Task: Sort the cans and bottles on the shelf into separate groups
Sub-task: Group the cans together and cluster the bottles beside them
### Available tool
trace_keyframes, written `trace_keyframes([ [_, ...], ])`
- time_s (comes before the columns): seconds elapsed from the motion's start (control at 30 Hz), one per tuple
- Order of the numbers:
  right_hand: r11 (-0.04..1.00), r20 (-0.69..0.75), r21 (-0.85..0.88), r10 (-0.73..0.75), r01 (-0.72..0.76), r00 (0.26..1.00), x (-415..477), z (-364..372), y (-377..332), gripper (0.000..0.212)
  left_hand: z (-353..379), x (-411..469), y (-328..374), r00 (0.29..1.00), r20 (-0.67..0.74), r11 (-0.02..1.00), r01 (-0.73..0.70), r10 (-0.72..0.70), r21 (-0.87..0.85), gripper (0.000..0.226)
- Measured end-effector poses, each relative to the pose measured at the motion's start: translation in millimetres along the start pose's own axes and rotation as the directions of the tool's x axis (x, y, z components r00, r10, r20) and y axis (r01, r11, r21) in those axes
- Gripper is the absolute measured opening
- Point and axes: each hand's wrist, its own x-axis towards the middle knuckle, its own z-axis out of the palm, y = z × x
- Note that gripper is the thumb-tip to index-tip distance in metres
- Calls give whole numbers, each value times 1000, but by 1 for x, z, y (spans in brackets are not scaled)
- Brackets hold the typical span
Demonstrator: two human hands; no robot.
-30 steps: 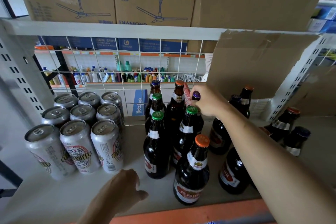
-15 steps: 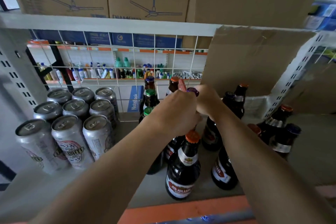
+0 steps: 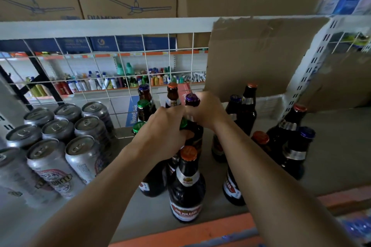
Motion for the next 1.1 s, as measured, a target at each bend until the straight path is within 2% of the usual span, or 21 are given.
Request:
trace_keyframes([
  [0.23, 994, -44, 24, -101, 103, 994, -5, 0, -3, 39, -4, -3, -3, 999, 32, 1000, -8, 7, 22, 30],
  [0.4, 995, -5, 1, -101, 101, 995, -3, -3, -7, 39, -4, 2, -3, 1000, 19, 1000, -18, 18, -9, 23],
  [0.63, 993, 1, 25, -113, 113, 994, -5, -2, -14, 49, -3, 5, 0, 996, -10, 996, -88, 88, -24, 29],
  [0.77, 996, -8, 63, -61, 62, 998, -6, -1, -12, 47, -2, 7, -5, 996, -19, 996, -82, 82, -31, 26],
  [0.93, 967, 43, 232, 101, -108, 994, -17, -2, -8, 30, 3, 10, -7, 998, -6, 997, -69, 70, 35, 36],
  [1.0, 967, 40, 206, 143, -148, 989, -26, -5, -12, 21, -1, 8, -4, 996, -46, 996, -72, 75, 62, 31],
  [1.07, 976, -7, 157, 156, -153, 988, -45, -13, -19, 26, -11, 3, 1, 990, -117, 996, -72, 78, 61, 26],
  [1.1, 973, -49, 188, 143, -131, 989, -58, -18, -23, 32, -17, -1, 2, 985, -156, 996, -73, 79, 45, 25],
])
